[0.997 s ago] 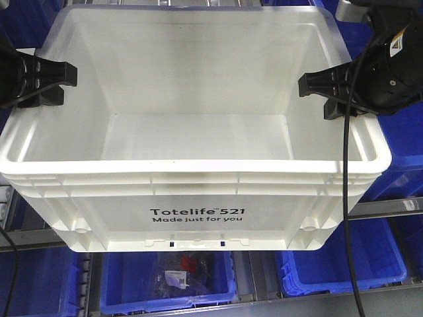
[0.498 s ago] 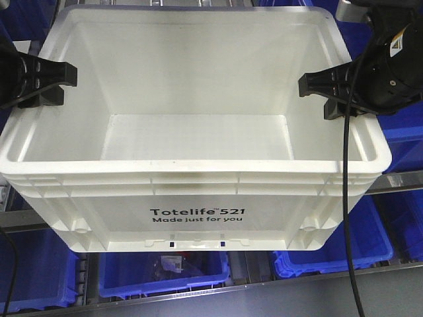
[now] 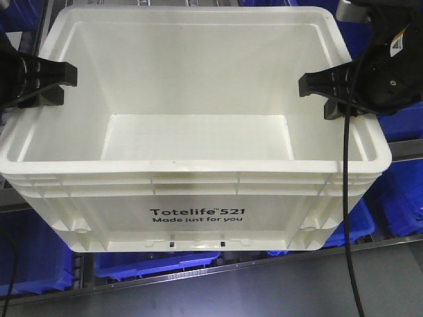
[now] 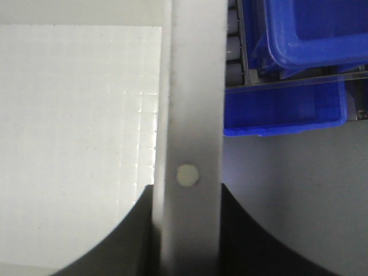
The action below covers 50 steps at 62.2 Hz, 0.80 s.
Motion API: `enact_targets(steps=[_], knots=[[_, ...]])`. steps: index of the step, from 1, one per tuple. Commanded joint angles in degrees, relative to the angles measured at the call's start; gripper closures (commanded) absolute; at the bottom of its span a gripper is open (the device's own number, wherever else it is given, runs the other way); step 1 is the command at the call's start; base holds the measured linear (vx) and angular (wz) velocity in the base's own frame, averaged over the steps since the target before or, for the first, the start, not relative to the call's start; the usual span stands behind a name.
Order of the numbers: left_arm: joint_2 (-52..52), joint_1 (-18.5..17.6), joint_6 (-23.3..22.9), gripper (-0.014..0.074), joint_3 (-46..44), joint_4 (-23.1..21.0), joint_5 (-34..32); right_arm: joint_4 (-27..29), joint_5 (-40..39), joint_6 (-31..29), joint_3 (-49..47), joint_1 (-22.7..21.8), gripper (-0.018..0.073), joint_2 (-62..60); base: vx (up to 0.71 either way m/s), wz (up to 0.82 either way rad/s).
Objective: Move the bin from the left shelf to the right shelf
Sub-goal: 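Hold the crate with both grippers while the base backs away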
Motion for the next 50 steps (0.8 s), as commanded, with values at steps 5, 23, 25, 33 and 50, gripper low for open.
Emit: enact_targets(steps=[5, 23, 25, 33, 50], knots=[[-2.5, -0.2, 1.0, 0.0444, -2.1, 1.8, -5.2, -2.7, -5.5, -0.1, -2.1, -0.4, 0.0530, -3.0, -0.13, -0.07], [-2.5, -0.2, 1.0, 0.0444, -2.1, 1.8, -5.2, -2.7, -5.5, -0.1, -2.1, -0.4, 0.0530, -3.0, -0.13, -0.07], [-2.5, -0.2, 1.0, 0.0444, -2.1, 1.8, -5.2, -2.7, -5.5, -0.1, -2.1, -0.4, 0.0530, -3.0, -0.12, -0.07], [-2.5, -0.2, 1.0, 0.0444, -2.1, 1.8, -5.2, -2.7, -5.5, -0.1, -2.1, -0.4, 0.0530, -3.0, -0.11, -0.06], [-2.5, -0.2, 1.0, 0.0444, -2.1, 1.8, -5.2, -2.7, -5.5, -0.1, -2.1, -0.4, 0.0530, -3.0, -0.08, -0.07]])
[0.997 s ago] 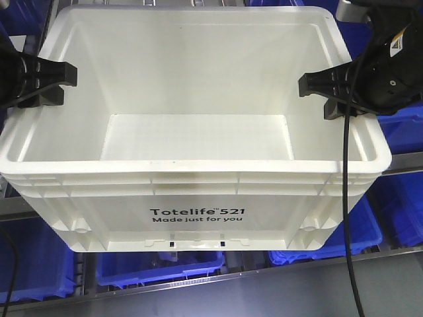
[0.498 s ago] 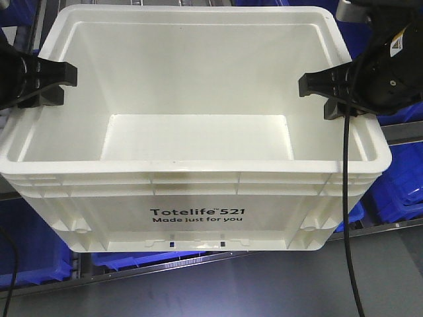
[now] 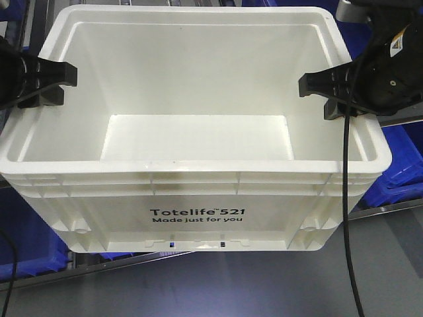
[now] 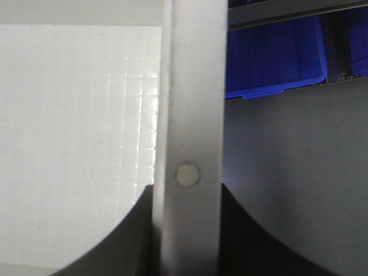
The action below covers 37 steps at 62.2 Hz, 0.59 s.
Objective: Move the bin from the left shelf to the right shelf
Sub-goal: 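Hold the crate with both grippers while the base backs away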
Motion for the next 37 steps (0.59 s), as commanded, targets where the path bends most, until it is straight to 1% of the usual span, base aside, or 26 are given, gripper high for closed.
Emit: enact_targets(steps=[1, 37], knots=[[-2.5, -0.2, 1.0, 0.0444, -2.1, 1.8, -5.2, -2.7, -5.5, -0.1, -2.1, -0.4, 0.0530, -3.0, -0.06, -0.08], [-2.5, -0.2, 1.0, 0.0444, -2.1, 1.8, -5.2, -2.7, -5.5, -0.1, -2.1, -0.4, 0.0530, -3.0, -0.03, -0.12]])
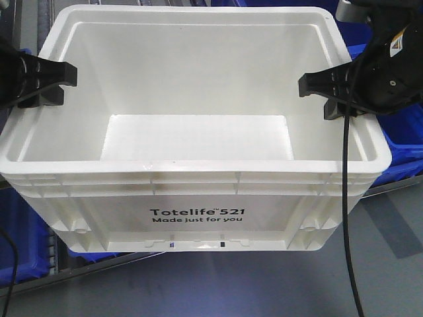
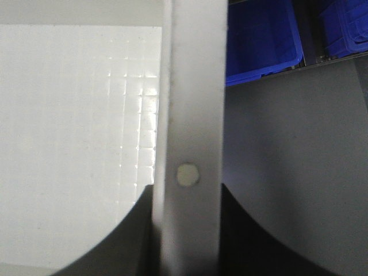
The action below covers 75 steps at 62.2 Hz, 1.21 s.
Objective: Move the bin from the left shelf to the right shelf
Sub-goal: 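Hold the crate with both grippers while the base backs away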
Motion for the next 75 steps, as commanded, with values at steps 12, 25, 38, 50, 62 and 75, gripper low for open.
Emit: enact_targets(steps=[12, 25, 38, 50, 62, 75], knots=[[-2.5, -0.2, 1.0, 0.0444, -2.1, 1.8, -5.2, -2.7, -5.5, -0.1, -2.1, -0.4, 0.0530, -3.0, -0.02, -0.16], [-2.5, -0.2, 1.0, 0.0444, -2.1, 1.8, -5.2, -2.7, -5.5, -0.1, -2.1, -0.4, 0.0530, -3.0, -0.03, -0.21], [-2.5, -0.2, 1.0, 0.0444, -2.1, 1.8, -5.2, -2.7, -5.5, -0.1, -2.1, -0.4, 0.0530, -3.0, -0.04, -0.25], [-2.5, -0.2, 1.0, 0.0444, -2.1, 1.8, -5.2, -2.7, -5.5, -0.1, -2.1, -0.4, 0.0530, -3.0, -0.04, -0.27], [-2.5, -0.2, 1.0, 0.0444, -2.1, 1.8, -5.2, -2.7, -5.5, -0.1, -2.1, -0.4, 0.0530, -3.0, -0.03, -0.27], [-2.5, -0.2, 1.0, 0.0444, -2.1, 1.8, -5.2, -2.7, -5.5, -0.1, -2.1, -0.4, 0.0530, -3.0, -0.03, -0.26]])
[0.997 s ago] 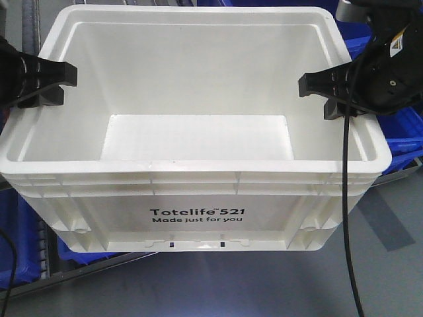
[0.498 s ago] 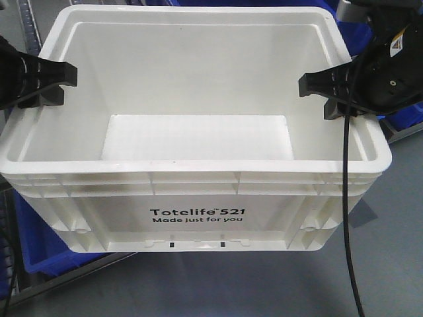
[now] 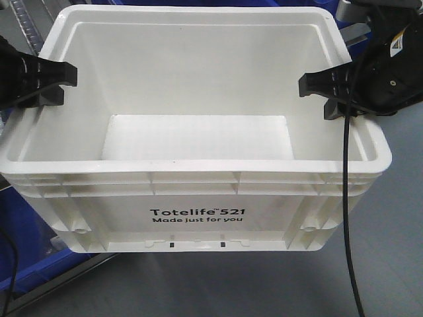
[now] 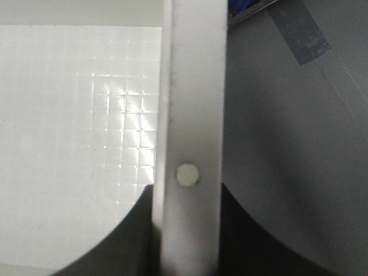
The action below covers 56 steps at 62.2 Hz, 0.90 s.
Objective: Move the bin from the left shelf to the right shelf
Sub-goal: 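Hold the crate with both grippers while the base backs away, then keep the crate gripped by both rims while the base turns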
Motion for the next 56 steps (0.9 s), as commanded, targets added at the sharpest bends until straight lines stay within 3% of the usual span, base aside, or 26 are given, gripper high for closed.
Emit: enact_targets(steps=[1, 56], knots=[[-2.5, -0.2, 1.0, 0.0444, -2.1, 1.9, -5.2, -2.7, -5.5, -0.1, -2.1, -0.4, 0.0530, -3.0, -0.02, -0.25], [-2.5, -0.2, 1.0, 0.0444, -2.1, 1.9, -5.2, -2.7, -5.5, -0.1, -2.1, -0.4, 0.0530, -3.0, 0.03, -0.27]])
